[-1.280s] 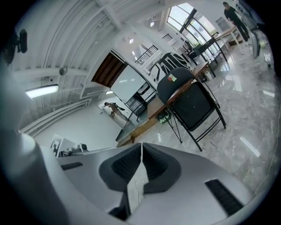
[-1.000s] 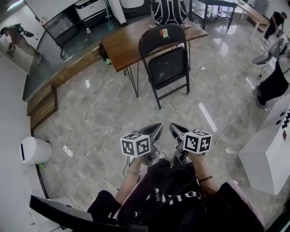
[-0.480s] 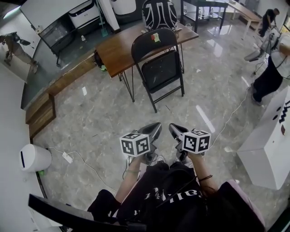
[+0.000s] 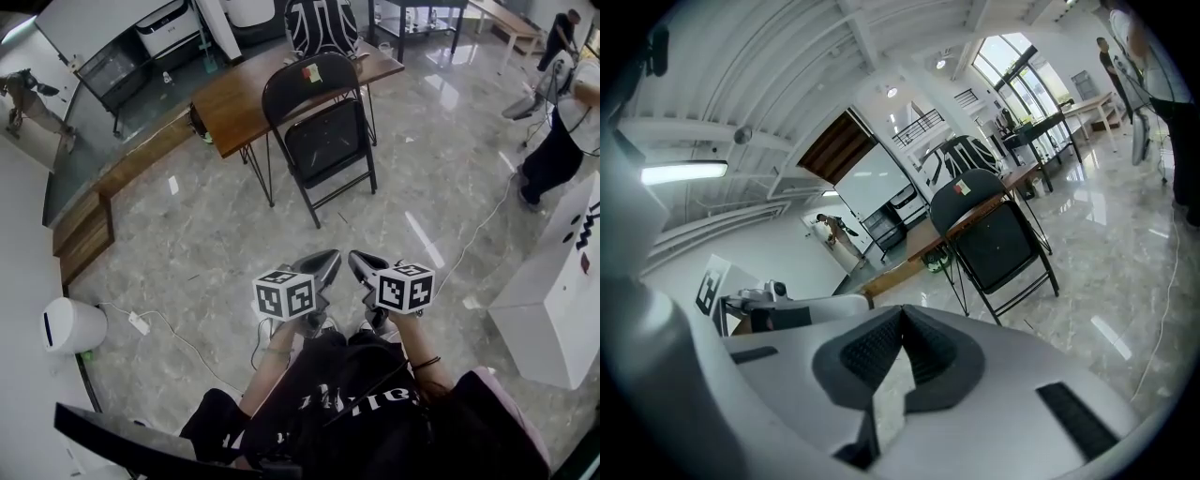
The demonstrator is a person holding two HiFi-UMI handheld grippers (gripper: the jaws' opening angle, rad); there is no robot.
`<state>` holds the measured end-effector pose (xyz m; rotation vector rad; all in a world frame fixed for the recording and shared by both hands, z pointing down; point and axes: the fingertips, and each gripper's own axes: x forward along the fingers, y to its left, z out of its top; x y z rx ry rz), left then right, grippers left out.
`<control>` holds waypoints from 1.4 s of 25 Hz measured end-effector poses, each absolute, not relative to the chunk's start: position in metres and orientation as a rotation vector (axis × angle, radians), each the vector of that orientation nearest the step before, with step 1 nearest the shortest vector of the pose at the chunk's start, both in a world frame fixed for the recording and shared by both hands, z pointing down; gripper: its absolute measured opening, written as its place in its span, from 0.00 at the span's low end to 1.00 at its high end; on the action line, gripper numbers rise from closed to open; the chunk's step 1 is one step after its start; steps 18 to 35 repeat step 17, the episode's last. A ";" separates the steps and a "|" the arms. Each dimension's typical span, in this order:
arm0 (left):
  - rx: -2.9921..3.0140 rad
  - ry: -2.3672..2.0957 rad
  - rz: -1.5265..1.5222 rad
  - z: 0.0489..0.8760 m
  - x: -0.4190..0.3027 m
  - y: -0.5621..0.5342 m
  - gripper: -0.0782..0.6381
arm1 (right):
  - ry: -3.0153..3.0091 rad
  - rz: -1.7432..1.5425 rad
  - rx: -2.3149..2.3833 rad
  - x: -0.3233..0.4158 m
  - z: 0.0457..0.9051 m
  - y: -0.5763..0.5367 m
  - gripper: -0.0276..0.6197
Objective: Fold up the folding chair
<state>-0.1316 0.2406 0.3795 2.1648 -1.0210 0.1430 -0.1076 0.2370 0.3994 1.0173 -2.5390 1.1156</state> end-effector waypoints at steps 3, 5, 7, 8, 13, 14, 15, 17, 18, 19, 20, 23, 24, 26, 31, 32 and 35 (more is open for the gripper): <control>2.168 -1.017 0.146 0.380 -0.123 0.240 0.11 | -2.543 1.113 1.015 -0.102 0.400 0.235 0.06; 2.165 -1.018 0.146 0.381 -0.120 0.238 0.11 | -2.544 1.113 1.010 -0.099 0.399 0.233 0.06; 2.159 -1.019 0.145 0.381 -0.118 0.237 0.11 | -2.545 1.115 1.006 -0.096 0.399 0.231 0.06; 2.158 -1.018 0.145 0.381 -0.117 0.236 0.11 | -2.544 1.116 1.005 -0.095 0.399 0.231 0.06; 2.155 -1.014 0.153 0.384 -0.113 0.232 0.11 | -2.537 1.117 1.001 -0.092 0.401 0.226 0.06; 2.157 -1.012 0.154 0.384 -0.112 0.231 0.11 | -2.537 1.118 1.003 -0.091 0.401 0.225 0.06; 2.160 -1.009 0.156 0.384 -0.111 0.229 0.11 | -2.538 1.119 1.007 -0.090 0.401 0.222 0.06; 2.167 -1.002 0.159 0.384 -0.107 0.225 0.11 | -2.540 1.119 1.018 -0.087 0.401 0.217 0.06; 2.167 -1.002 0.159 0.384 -0.107 0.225 0.11 | -2.540 1.119 1.018 -0.087 0.401 0.217 0.06; 2.167 -1.002 0.159 0.384 -0.107 0.225 0.11 | -2.540 1.119 1.018 -0.087 0.401 0.217 0.06; 2.167 -1.002 0.159 0.384 -0.107 0.225 0.11 | -2.540 1.119 1.018 -0.087 0.401 0.217 0.06; 2.167 -1.002 0.159 0.384 -0.107 0.225 0.11 | -2.540 1.119 1.018 -0.087 0.401 0.217 0.06; 2.167 -1.002 0.159 0.384 -0.107 0.225 0.11 | -2.540 1.119 1.018 -0.087 0.401 0.217 0.06; 2.167 -1.002 0.159 0.384 -0.107 0.225 0.11 | -2.540 1.119 1.018 -0.087 0.401 0.217 0.06; 2.167 -1.002 0.159 0.384 -0.107 0.225 0.11 | -2.540 1.119 1.018 -0.087 0.401 0.217 0.06; 2.167 -1.002 0.159 0.384 -0.107 0.225 0.11 | -2.540 1.119 1.018 -0.087 0.401 0.217 0.06; 2.167 -1.002 0.159 0.384 -0.107 0.225 0.11 | -2.540 1.119 1.018 -0.087 0.401 0.217 0.06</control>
